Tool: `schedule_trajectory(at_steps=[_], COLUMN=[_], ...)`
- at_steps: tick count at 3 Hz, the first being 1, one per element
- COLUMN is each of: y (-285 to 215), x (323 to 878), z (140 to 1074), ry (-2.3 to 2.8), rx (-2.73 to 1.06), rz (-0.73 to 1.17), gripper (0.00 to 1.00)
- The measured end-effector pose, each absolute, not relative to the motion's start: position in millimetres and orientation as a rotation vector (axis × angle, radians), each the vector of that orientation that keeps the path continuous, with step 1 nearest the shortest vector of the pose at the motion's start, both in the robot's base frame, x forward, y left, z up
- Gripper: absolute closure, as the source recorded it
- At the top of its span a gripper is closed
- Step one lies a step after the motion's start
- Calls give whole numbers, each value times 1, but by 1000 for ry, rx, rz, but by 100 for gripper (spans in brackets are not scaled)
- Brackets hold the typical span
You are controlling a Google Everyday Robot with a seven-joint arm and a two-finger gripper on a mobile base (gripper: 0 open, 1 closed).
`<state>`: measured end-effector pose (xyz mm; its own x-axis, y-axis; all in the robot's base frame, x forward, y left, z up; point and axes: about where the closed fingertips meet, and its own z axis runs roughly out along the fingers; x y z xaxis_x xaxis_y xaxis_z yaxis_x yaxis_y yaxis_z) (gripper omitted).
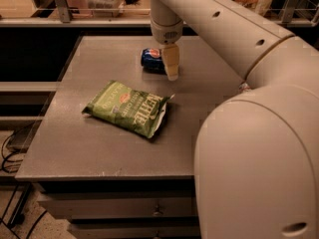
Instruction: Place pepsi can upright
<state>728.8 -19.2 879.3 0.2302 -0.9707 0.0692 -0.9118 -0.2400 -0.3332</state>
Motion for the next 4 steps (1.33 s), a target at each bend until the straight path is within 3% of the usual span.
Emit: schedule_trajectory(at_steps=[1, 2, 4], y=[-6, 5, 13], x=[741, 748, 754], z=[865, 855, 852], ry=[1800, 1811, 1824], rx=[-2274, -2274, -2267], rz=[-358, -333, -324], gripper=[0, 16, 63])
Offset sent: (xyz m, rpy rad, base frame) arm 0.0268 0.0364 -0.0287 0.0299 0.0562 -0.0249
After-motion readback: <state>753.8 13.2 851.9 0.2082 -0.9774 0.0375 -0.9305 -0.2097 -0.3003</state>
